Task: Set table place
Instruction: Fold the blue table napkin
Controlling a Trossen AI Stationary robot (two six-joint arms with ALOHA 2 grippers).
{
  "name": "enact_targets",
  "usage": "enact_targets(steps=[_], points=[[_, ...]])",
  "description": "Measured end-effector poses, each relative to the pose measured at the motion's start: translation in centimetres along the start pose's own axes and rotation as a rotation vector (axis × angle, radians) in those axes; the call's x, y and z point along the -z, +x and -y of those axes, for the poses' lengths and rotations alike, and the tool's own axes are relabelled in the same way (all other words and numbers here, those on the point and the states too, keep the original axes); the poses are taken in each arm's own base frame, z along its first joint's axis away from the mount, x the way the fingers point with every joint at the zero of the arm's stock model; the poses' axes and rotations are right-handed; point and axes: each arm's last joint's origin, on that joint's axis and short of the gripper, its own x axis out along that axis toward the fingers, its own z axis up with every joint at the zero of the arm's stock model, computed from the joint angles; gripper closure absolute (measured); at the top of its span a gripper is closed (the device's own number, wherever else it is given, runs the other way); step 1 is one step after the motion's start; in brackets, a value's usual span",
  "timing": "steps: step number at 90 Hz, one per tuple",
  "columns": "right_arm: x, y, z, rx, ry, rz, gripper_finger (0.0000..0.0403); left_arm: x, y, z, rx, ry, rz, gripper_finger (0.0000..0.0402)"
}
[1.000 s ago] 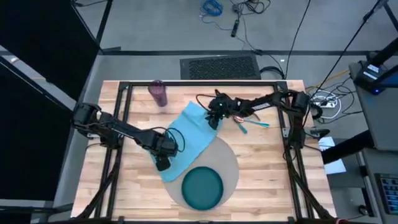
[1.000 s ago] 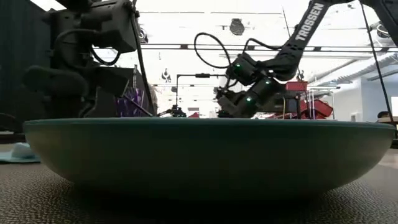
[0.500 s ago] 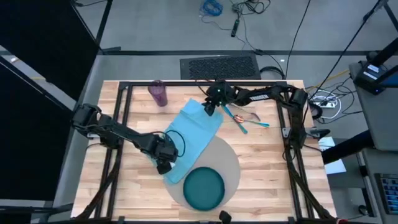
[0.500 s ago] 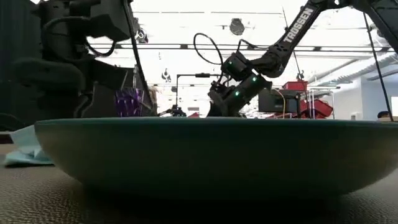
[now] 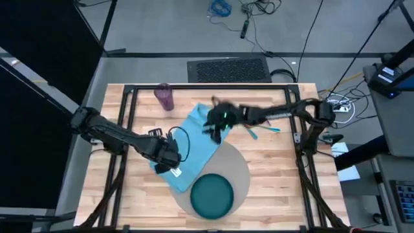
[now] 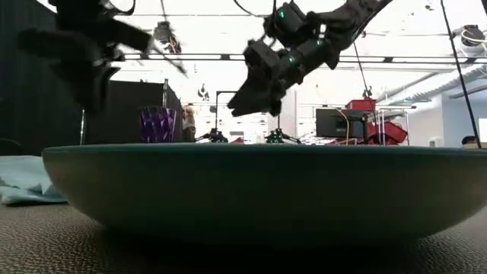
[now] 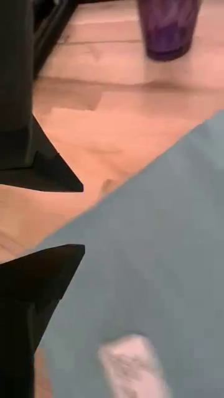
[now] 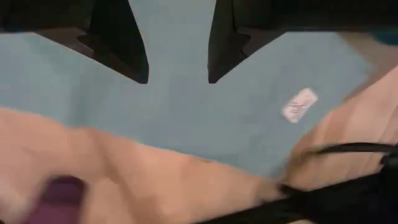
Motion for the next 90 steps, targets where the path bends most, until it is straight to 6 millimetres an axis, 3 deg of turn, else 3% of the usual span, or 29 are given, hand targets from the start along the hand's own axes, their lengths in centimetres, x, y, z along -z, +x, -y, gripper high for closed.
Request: enact_targets(steps=[8,20,43,64,90], points=[[0.3,1.1,-2.8,-0.011,-0.020,0.049,0.0250,0.9,0.9,0.5,-0.016,0.086,-0.035,0.0268],[1.0,2.4,-5.3,-0.067,-0.006,0.069,0.0250,2.3,1.5,1.2,-0.052,0.220,-0.069,0.0268],[1.0,5.0,-7.4,-0.116,-0.004,0.042,0.0250,5.0,2.7,3.4,-0.088,0.392,-0.044,0.0268],[0.9,6.6,-9.6,-0.159,0.023,0.036,0.0250,5.8,2.9,4.7,-0.063,0.440,0.014,0.0268],[2.3,10.2,-13.3,-0.217,0.047,-0.011,0.0250,6.9,2.6,6.0,-0.059,0.509,0.054,0.0268]])
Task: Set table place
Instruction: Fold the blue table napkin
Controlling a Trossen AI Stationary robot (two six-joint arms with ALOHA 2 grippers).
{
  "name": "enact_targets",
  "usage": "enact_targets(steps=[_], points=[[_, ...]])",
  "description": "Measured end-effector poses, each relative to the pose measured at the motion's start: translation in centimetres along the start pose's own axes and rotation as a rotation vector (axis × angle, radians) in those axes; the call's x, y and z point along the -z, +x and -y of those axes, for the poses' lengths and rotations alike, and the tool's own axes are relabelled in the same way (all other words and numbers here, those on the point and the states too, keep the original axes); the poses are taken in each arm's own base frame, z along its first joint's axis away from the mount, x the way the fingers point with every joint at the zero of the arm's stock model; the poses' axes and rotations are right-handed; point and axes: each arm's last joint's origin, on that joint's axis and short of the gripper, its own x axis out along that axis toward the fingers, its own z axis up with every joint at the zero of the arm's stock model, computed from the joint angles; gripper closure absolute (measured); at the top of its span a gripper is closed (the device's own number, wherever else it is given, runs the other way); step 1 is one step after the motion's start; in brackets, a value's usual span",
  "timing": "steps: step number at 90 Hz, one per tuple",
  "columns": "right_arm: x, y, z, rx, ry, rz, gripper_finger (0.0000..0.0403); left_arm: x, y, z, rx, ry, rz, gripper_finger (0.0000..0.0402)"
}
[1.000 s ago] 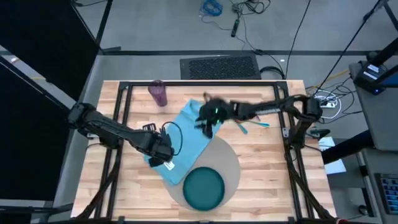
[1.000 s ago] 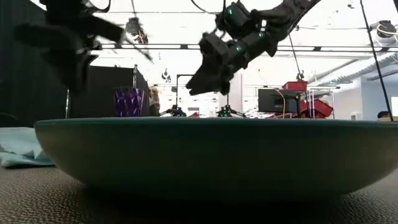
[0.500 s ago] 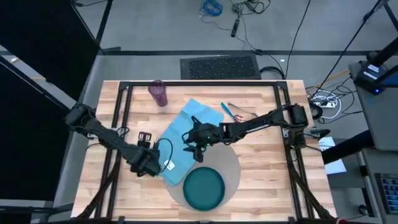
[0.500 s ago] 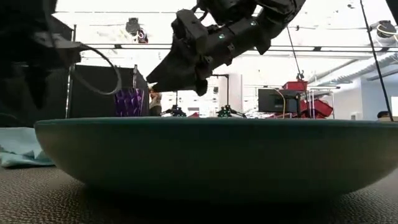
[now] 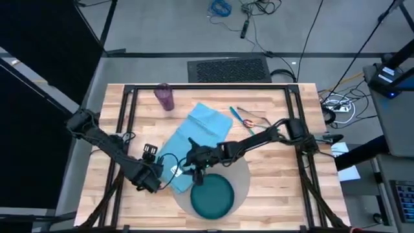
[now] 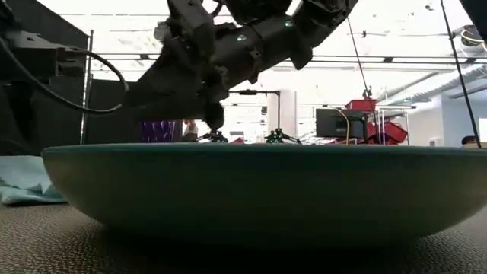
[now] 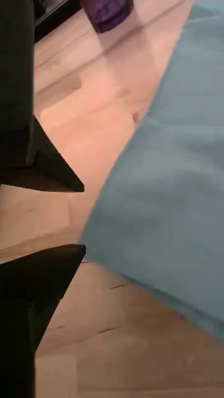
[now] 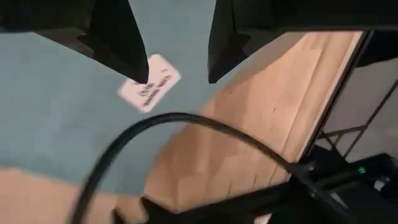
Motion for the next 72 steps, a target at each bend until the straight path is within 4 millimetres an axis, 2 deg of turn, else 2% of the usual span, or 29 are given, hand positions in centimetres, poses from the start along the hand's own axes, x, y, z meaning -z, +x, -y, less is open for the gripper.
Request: enact_targets(steps=[19,44,72], points=[[0.5,1.4,-1.9,0.004,0.035,-0.014,0.0250,0.5,0.2,1.1,-0.002,0.022,0.025,0.0268],[1.4,1.5,-4.6,0.040,0.082,0.014,0.0250,1.5,1.6,1.9,-0.016,0.067,0.014,0.0268],[2.4,2.4,-5.3,0.050,0.165,0.060,0.0250,1.1,1.7,2.0,-0.064,0.142,0.079,0.0268]])
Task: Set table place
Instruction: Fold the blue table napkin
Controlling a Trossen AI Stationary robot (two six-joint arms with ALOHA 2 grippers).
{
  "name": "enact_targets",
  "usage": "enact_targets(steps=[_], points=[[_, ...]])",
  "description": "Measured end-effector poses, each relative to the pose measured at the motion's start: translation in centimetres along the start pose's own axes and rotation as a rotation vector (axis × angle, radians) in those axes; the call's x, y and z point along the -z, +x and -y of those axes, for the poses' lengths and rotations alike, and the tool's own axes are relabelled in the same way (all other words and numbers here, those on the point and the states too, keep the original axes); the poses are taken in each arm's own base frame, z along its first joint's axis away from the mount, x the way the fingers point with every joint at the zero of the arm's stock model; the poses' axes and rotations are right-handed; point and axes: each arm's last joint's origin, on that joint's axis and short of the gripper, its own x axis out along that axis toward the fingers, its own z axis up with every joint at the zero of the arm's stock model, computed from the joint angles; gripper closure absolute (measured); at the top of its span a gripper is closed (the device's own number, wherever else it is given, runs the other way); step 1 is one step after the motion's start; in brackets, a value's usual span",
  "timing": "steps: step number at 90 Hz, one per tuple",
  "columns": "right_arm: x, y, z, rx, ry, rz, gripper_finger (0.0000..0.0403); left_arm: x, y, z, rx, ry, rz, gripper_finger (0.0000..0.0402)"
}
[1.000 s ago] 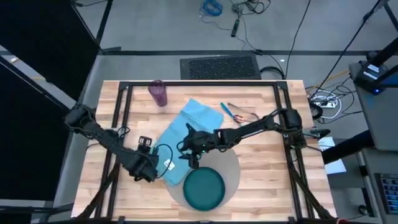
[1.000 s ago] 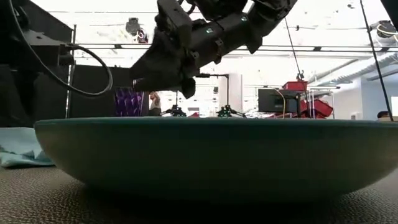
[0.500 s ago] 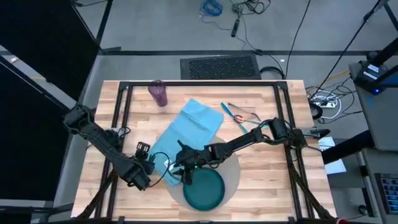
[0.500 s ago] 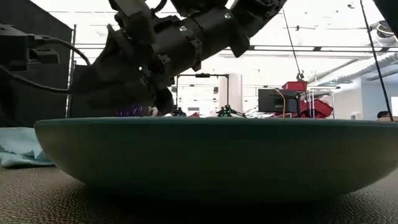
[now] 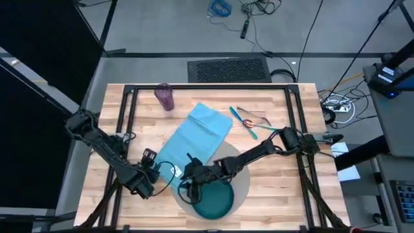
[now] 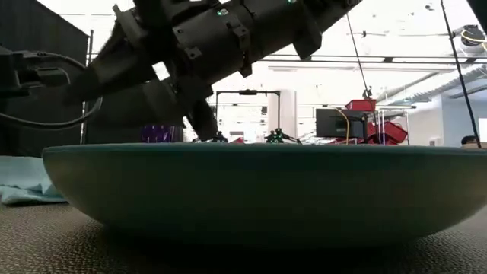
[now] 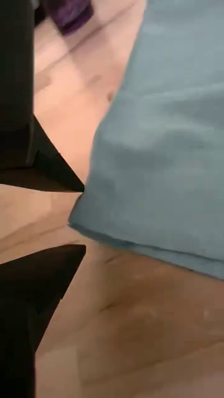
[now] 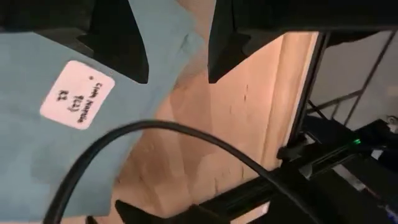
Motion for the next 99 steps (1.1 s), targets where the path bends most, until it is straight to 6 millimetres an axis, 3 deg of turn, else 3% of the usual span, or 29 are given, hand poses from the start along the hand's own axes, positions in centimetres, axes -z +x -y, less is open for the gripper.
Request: enact_targets(steps=[37,66,76,88,99], points=[[0.2,0.3,-0.5,-0.005,0.049,0.067,0.0250,0.0,0.4,0.0,-0.011,0.014,-0.005,0.0268],[0.7,0.2,-1.2,0.008,0.039,0.073,0.0250,-0.5,2.2,0.8,-0.029,0.047,-0.107,0.0271],[0.7,0.2,-1.1,0.012,0.036,0.070,0.0250,-0.6,2.3,0.9,-0.029,0.051,-0.115,0.0303],[0.7,0.2,-1.1,0.013,0.033,0.070,0.0250,-0.6,2.3,1.0,-0.012,0.051,-0.115,0.0382],[0.7,0.2,-1.1,0.013,0.031,0.070,0.0250,-0.6,2.4,0.9,-0.006,0.049,-0.115,0.0399]])
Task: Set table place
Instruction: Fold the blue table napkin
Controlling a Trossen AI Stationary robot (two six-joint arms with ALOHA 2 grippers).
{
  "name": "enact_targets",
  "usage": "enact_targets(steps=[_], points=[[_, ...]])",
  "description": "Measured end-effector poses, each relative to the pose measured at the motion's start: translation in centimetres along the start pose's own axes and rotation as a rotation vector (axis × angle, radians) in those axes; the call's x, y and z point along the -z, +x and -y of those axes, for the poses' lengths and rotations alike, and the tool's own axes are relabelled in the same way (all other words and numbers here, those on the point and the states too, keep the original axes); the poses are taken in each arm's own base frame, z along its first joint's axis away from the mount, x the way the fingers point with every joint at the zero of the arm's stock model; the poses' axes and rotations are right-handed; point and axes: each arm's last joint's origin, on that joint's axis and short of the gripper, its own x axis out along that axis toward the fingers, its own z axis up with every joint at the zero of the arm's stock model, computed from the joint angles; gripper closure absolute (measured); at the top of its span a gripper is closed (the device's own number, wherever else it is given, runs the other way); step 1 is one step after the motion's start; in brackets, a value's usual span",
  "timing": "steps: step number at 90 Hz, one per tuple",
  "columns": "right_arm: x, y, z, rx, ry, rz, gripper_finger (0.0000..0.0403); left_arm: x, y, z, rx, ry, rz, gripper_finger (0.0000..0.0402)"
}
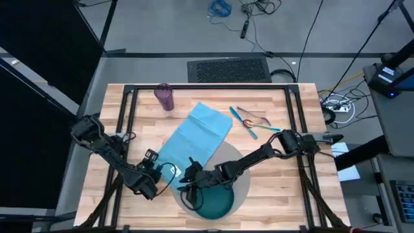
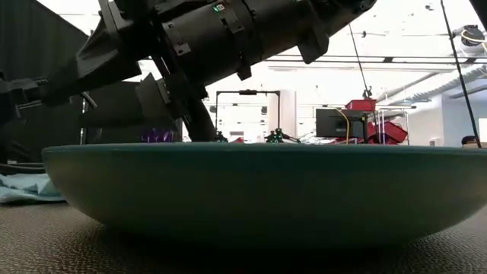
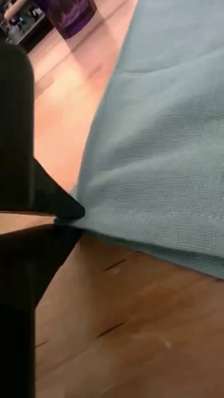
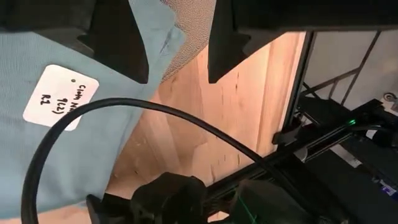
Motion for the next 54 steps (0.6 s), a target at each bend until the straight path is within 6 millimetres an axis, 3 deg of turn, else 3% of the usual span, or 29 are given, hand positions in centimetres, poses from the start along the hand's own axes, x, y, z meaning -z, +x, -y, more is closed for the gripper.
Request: enact_targets(steps=[23,54], points=[[0.0,0.0,0.0,-0.002,-0.022,-0.002,0.0250,-0.3,-0.1,-0.8,0.011,-0.045,-0.005,0.0401],[1.3,-0.1,-0.9,-0.021,-0.231,-0.031,0.0234,0.0,-1.3,-2.5,0.006,-0.140,0.058,0.0401]])
